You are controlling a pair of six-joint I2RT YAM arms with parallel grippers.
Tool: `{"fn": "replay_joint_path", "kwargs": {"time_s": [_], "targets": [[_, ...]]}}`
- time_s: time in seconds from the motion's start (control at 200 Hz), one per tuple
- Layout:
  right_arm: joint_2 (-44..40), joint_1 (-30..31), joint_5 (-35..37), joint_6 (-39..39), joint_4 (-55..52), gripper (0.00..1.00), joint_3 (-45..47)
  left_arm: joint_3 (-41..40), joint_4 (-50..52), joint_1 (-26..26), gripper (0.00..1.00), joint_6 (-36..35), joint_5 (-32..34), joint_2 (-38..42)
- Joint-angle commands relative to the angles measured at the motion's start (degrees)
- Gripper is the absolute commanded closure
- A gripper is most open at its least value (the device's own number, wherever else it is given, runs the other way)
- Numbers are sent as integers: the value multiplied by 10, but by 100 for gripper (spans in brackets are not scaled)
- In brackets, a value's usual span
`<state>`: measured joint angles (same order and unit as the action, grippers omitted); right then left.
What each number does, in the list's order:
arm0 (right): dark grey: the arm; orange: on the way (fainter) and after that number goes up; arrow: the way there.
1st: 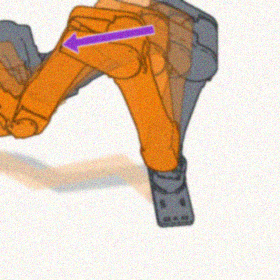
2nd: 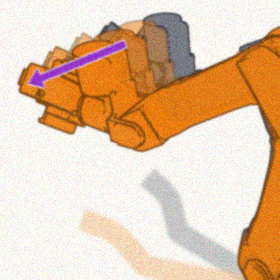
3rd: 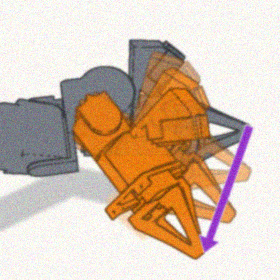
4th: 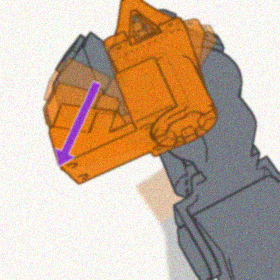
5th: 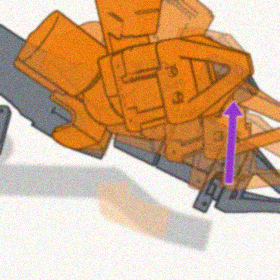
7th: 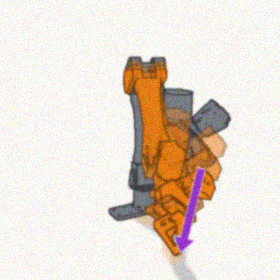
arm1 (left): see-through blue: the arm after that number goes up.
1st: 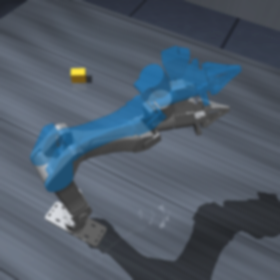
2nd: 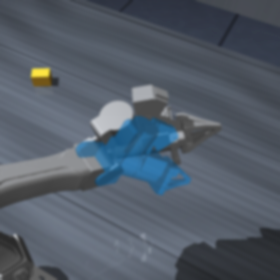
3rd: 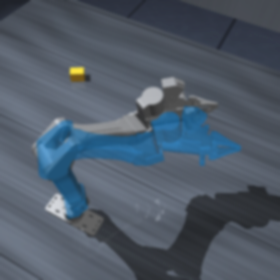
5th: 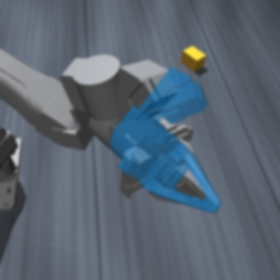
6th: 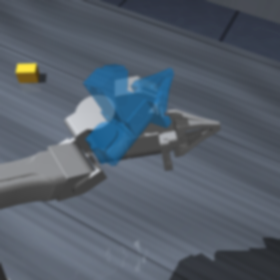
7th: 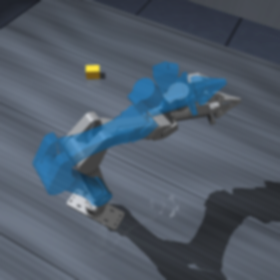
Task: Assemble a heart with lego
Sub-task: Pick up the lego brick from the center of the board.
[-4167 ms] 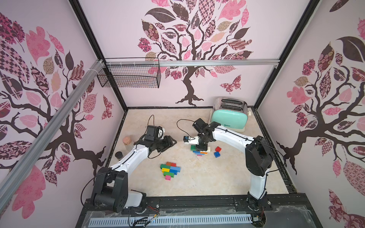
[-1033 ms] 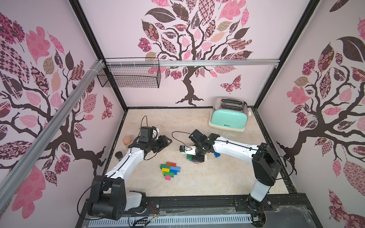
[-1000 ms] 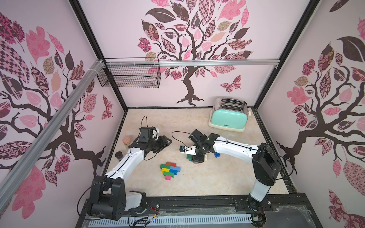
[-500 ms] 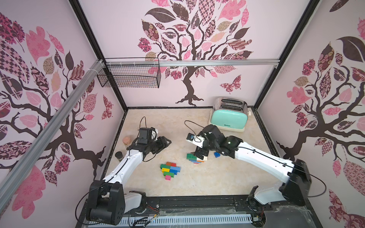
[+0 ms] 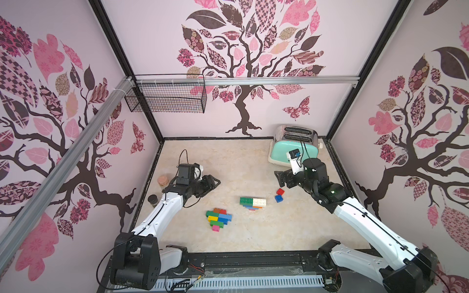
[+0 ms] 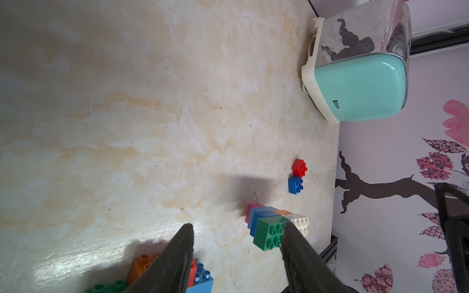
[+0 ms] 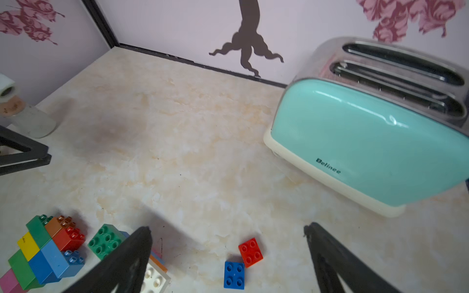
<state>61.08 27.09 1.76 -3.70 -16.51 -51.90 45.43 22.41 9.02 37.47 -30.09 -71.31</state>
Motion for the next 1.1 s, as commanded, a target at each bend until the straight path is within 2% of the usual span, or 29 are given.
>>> {"fn": "replay_joint_path", "kwargs": {"time_s": [0.0, 0.18, 0.29, 0.74, 0.805, 0.985, 1.09], "targets": [[12, -9, -37, -77, -49, 3, 26, 19, 7, -1, 41, -14, -9, -5], [107, -17, -41, -86, -126, 1, 15, 15, 3, -1, 41, -15, -10, -16], [162, -18, -24, -86, -157, 7, 8, 10, -7, -1, 41, -12, -14, -23], [183, -18, -14, -109, -104, 9, 50, 11, -15, 1, 41, -8, -15, -37], [195, -18, -30, -95, -97, 15, 44, 12, -17, 3, 41, -7, -14, -38], [252, -12, -13, -76, -120, 28, 6, 14, -15, 6, 41, -7, -12, -38], [274, 4, 18, -71, -128, 30, -7, 12, -15, 6, 41, -7, -9, -40]]}}
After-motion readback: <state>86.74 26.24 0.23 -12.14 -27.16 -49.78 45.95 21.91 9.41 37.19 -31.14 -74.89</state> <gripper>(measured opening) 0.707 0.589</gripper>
